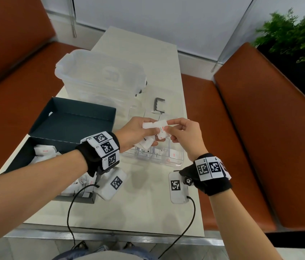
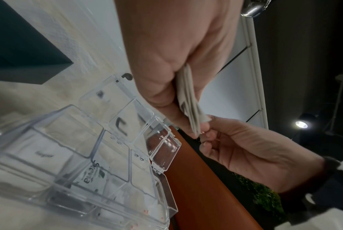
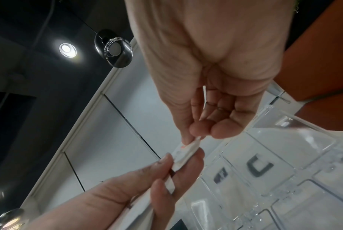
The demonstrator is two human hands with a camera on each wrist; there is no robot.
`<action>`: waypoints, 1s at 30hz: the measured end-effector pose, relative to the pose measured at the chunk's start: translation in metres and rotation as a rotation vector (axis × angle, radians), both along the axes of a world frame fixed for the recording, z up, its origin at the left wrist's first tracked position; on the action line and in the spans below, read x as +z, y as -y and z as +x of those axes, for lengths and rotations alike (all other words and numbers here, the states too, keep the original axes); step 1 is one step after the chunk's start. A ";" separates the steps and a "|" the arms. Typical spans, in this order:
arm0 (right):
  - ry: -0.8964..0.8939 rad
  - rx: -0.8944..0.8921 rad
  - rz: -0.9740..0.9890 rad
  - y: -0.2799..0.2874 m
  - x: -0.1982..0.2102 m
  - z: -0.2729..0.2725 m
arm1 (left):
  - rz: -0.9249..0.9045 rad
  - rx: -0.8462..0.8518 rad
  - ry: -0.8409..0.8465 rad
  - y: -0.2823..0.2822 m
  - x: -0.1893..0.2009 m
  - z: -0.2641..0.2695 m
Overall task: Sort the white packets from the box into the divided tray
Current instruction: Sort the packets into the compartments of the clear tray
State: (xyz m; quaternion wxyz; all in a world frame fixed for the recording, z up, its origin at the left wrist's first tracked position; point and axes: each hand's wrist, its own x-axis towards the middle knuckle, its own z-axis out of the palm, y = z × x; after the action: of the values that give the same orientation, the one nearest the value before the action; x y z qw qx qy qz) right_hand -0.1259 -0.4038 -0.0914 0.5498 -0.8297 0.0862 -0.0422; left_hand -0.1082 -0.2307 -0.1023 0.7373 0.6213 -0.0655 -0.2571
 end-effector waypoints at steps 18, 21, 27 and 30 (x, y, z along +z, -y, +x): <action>-0.059 -0.045 -0.333 0.048 -0.019 0.039 | 0.162 -0.032 0.032 0.006 0.006 0.003; -0.212 -0.073 -0.450 0.060 -0.049 0.040 | 0.146 -0.022 0.013 0.002 0.002 0.004; -0.271 -0.108 -0.476 0.061 -0.077 0.034 | 0.140 -0.008 -0.009 -0.003 -0.007 0.005; -0.081 -0.176 -0.440 0.062 -0.074 0.033 | 0.140 -0.007 -0.009 -0.005 -0.008 0.005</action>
State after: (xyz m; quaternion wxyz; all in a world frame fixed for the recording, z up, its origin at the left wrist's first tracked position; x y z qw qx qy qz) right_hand -0.0925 -0.4653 -0.1657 0.3463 -0.9199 0.1685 -0.0745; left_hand -0.1031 -0.2260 -0.1102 0.6915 0.6699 -0.0460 -0.2664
